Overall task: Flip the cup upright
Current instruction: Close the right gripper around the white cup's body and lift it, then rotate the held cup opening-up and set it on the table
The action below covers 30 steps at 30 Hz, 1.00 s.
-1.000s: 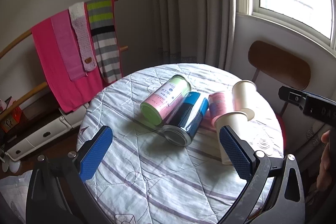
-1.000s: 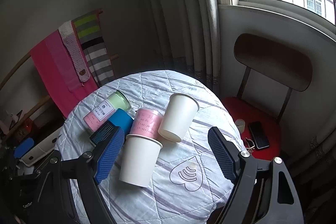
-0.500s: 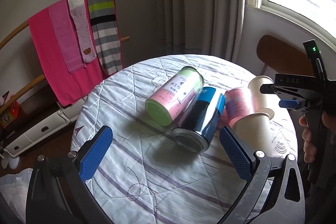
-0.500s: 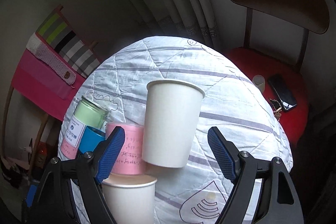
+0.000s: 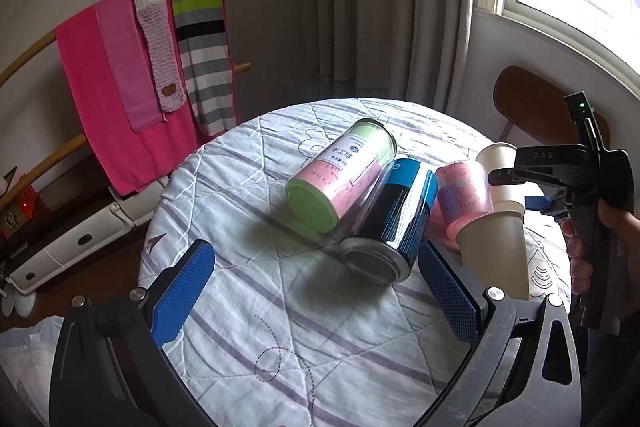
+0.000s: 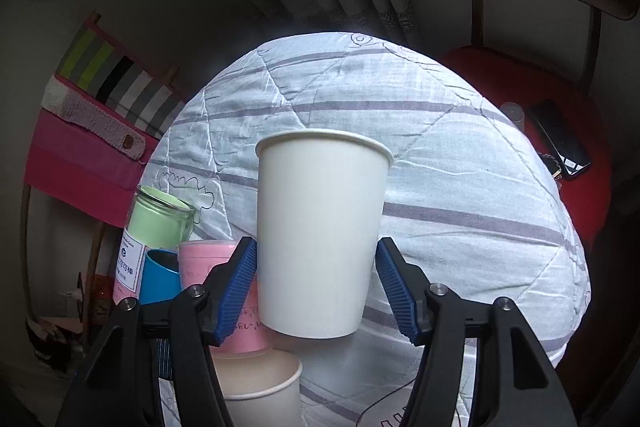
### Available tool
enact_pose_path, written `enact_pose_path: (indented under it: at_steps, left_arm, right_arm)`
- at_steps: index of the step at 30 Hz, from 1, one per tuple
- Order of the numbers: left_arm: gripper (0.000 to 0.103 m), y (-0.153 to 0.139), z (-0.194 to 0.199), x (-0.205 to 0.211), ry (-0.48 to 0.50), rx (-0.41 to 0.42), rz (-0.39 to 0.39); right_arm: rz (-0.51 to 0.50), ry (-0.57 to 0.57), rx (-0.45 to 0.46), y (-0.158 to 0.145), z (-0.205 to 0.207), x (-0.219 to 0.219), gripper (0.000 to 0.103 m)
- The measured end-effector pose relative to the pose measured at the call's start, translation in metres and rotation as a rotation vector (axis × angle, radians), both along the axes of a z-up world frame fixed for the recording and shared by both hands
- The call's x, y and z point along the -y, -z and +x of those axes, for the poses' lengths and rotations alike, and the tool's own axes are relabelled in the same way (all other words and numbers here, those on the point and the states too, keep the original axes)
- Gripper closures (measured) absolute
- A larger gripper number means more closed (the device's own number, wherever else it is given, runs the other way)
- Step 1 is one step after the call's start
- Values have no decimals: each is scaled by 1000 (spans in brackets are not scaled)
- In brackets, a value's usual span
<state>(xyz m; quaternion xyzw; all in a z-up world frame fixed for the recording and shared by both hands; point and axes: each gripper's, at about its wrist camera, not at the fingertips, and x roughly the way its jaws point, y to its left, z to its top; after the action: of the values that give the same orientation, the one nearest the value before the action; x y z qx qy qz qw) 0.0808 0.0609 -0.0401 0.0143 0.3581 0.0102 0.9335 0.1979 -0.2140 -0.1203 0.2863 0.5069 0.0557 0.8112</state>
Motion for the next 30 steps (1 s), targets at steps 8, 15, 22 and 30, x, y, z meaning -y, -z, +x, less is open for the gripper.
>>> enact_pose_path:
  at_steps: [8,15,22,30]
  left_arm:
    - [0,-8,-16,-21,-30,14,-3]
    - [0,-14,-44,-66,-104,26,20]
    - [0,7,-45,-105,-250,39,-34]
    - [0,15,-38,-113,-203,-12,-32]
  right_arm:
    - [-22,42,92,-33,-23,6,42]
    - [27,-99,161,-80,-75,-51,41]
    - [-29,-127,208,-85,-102,-109,41]
    - [-78,-81,223,-54,-77,-106,42]
